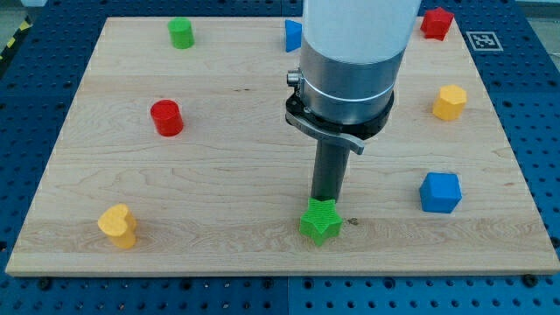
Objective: Push the blue cube to the bottom right
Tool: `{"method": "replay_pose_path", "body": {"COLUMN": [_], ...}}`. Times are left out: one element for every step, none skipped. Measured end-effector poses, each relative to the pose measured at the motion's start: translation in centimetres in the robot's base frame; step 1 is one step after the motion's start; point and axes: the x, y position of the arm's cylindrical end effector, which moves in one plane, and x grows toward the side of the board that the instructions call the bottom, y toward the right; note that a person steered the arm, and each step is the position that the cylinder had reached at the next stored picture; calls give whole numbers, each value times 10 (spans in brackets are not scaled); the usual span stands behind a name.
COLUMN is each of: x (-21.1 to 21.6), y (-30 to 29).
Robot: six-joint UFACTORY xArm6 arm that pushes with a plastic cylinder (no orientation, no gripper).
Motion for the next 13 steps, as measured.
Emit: {"method": "replay_pose_path", "body": {"x": [-3, -20, -29, -39, -39, -39, -39, -39, -39, -39, -39, -38, -24], "y": [0, 0, -11, -31, -27, 6, 10, 10, 24, 56, 74, 93, 124]}}
